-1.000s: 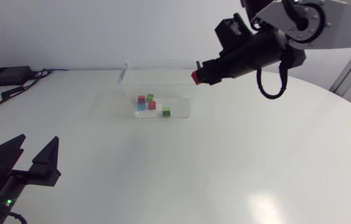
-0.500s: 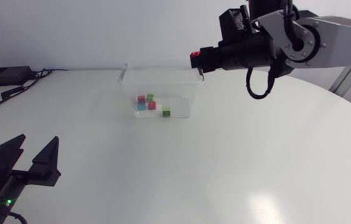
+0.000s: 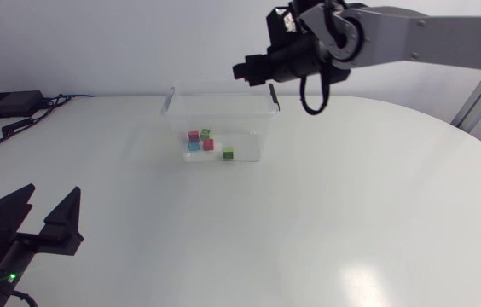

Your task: Place the duplo bricks in the container

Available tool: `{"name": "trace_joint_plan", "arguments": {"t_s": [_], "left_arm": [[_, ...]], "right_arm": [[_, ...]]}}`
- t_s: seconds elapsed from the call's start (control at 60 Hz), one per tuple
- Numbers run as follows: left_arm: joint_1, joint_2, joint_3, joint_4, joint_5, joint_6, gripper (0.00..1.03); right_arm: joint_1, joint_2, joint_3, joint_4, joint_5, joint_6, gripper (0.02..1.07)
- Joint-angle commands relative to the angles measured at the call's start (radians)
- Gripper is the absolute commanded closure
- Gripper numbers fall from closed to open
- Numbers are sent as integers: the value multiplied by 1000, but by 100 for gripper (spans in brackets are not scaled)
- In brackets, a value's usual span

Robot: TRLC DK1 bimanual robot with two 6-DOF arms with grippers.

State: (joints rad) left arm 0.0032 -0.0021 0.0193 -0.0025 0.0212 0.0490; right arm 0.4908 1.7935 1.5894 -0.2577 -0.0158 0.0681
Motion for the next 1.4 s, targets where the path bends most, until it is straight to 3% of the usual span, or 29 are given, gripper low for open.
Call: {"name": "trace_joint_plan", "arguments": {"t_s": [0.0, 0.133, 0.483, 0.55, 0.633, 1.1, 1.383], "left_arm": [[0, -10, -18, 4, 6, 6, 4], [0, -10, -18, 4, 6, 6, 4], [0, -10, -18, 4, 6, 6, 4], [0, -10, -18, 4, 6, 6, 4], [0, -10, -18, 4, 5, 6, 4], [0, -10, -18, 4, 6, 6, 4], [0, -9, -18, 4, 4, 1, 4]], "right_arm": [[20, 90, 83, -77, 7, 12, 7], [23, -94, -115, 0, -13, 19, 7], [-29, -411, -330, -43, 7, 25, 7], [-34, -465, -384, -38, 48, 25, 7], [-44, -542, -471, 3, 96, 16, 7], [-54, -1048, -934, 146, 114, 22, 7], [-124, -1345, -1140, 126, 109, 11, 7]]}}
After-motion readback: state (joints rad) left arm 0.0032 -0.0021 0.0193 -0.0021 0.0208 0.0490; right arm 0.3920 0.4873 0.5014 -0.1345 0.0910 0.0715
